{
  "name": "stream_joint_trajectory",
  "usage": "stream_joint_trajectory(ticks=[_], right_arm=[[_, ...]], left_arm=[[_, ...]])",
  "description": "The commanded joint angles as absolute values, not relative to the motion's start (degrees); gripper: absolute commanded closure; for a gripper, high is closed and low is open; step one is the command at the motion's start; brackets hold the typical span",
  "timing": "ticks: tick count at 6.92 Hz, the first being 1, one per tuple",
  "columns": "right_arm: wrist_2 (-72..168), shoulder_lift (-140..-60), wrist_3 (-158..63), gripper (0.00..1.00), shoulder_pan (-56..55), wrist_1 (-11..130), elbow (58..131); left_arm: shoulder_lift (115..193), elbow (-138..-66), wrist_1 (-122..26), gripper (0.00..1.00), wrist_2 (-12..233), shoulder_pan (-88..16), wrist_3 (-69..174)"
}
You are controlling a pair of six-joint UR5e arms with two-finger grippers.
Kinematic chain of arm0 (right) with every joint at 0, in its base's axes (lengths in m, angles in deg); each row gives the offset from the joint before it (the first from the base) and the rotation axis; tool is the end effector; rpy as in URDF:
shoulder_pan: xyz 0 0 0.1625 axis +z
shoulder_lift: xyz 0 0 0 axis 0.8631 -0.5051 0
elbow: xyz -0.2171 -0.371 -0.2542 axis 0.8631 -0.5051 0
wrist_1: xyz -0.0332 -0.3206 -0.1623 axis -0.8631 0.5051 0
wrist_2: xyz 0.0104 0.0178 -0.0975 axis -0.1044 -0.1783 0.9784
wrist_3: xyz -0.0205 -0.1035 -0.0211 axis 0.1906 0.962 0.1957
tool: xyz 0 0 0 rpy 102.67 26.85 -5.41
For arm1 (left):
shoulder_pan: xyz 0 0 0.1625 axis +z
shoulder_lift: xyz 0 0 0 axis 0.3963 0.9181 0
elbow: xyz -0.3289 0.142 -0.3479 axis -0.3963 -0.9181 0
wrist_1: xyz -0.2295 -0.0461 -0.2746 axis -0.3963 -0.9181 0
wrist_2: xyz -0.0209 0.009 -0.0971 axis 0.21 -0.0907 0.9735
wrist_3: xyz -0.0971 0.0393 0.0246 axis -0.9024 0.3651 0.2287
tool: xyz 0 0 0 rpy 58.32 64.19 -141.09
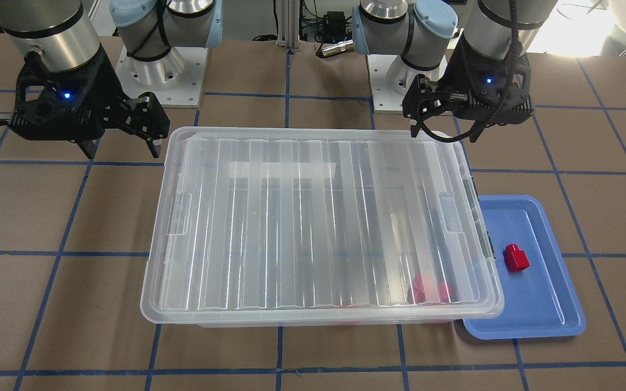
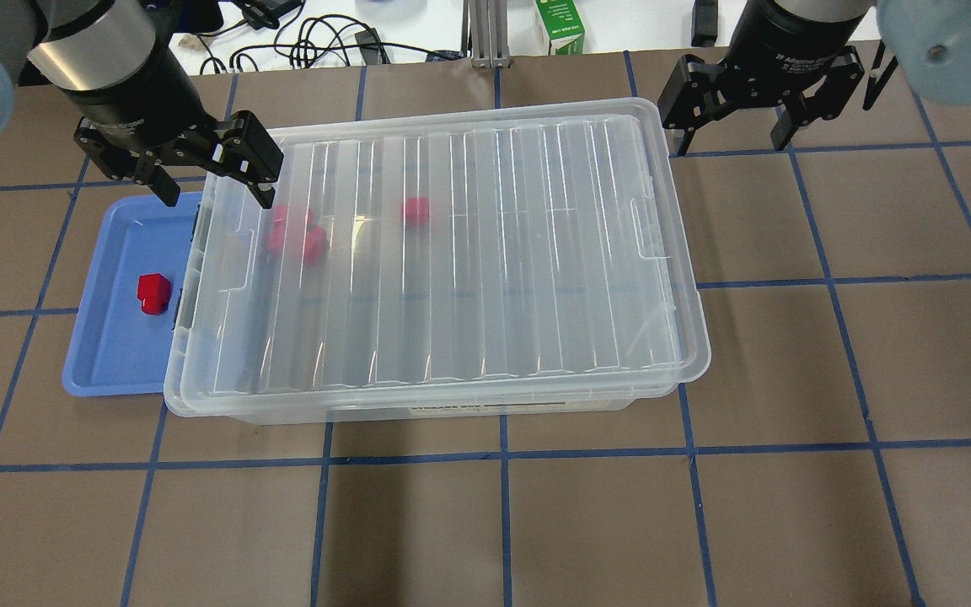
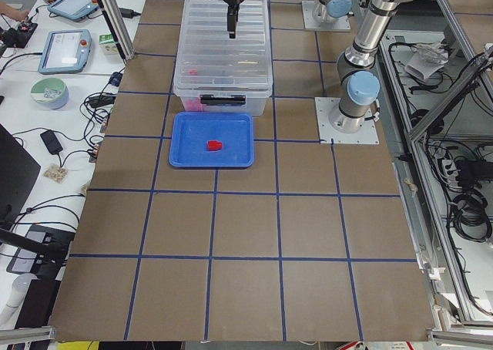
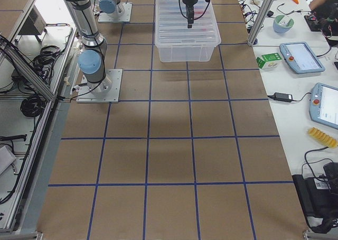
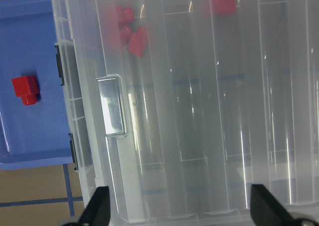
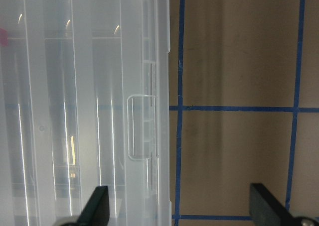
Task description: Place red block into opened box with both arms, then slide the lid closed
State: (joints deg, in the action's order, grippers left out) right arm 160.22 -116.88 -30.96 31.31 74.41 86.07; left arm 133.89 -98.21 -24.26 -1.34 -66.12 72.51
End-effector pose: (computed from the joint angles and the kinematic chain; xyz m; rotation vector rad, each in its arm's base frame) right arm 0.1432 -0.4709 0.5701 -0.0369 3.1217 -0.0897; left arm -0.1291 -0.4343 0.5719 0.1273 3.1377 -0.0115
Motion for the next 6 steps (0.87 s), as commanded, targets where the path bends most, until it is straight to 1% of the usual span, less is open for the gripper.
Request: stream_joint_trajectory(ticks=[1,4,5,6], right_arm=[[160.5,-116.7,-31.0,0.00,31.3,74.4,86.0],[159.9,-116.0,-31.6,0.00,31.0,74.7,86.8],[160.1,-113.5,-31.8,0.00,31.0,76.0,89.3],[160.2,-110.9,-31.8,0.00,31.3,83.8,92.2]], left_arm=[[133.8,-98.3,-24.3,0.00,-1.4,-66.2,72.4],[133.9,-98.3,-24.3,0.00,-1.5,-66.2,72.5],[133.8,-98.3,-24.3,0.00,-1.5,-66.2,72.5],[133.8,-98.4,-24.3,0.00,-1.5,-66.2,72.6]])
